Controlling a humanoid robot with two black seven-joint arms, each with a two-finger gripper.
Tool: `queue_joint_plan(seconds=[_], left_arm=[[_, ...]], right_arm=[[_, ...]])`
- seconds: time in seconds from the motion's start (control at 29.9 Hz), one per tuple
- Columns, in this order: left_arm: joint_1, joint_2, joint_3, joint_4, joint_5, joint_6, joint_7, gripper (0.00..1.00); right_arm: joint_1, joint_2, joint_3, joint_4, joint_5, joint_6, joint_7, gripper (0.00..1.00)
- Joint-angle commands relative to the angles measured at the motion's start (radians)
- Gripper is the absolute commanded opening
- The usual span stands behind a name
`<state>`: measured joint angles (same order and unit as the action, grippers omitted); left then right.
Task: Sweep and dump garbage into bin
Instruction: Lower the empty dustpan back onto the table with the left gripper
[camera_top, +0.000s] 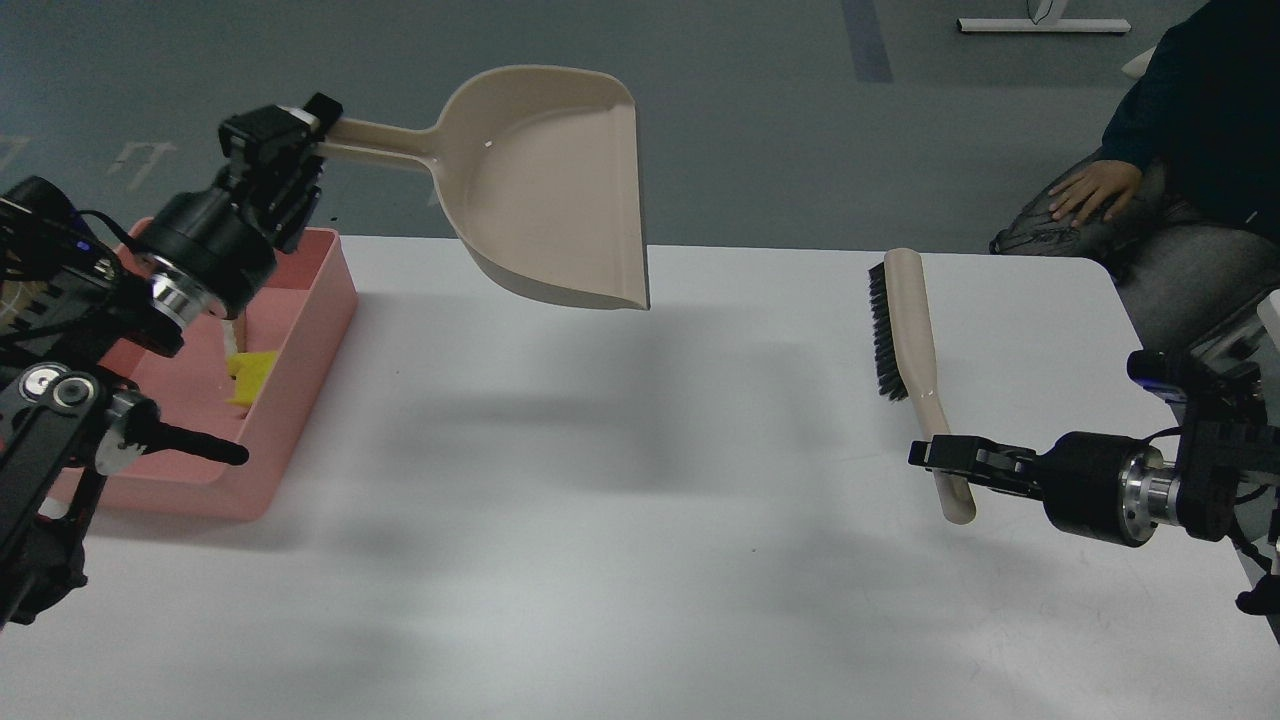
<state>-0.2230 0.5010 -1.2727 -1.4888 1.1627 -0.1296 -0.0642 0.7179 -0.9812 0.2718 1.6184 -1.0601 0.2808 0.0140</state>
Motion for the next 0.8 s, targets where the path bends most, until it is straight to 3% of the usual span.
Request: queue_joint_plan(seconds=[0.0, 0.13, 0.44, 0.77], left_arm=[[0.005, -0.035, 0.114, 0.008, 0.063, 0.082, -0.014, 0.00], [0.008, -0.044, 0.154, 0.027, 0.130, 0.117, -0.045, 0.00], [0.092, -0.042, 0.177, 0.101, 0.302, 0.119, -0.128, 0.00], [0.132, -0.045, 0.203, 0.101, 0.305, 0.114, -0.137, 0.00]], right_arm=[[-0.009, 0.013, 0.000, -0.009, -0.001, 0.000, 0.000, 0.00], [-0.014, 0.013, 0.000, -0.009, 0.000, 0.000, 0.001, 0.00], [-0.043, 0.004, -0.002, -0.024, 0.003, 0.056, 0.060, 0.00], [-0.058, 0.016, -0.002, -0.058, 0.003, 0.090, 0.066, 0.00]])
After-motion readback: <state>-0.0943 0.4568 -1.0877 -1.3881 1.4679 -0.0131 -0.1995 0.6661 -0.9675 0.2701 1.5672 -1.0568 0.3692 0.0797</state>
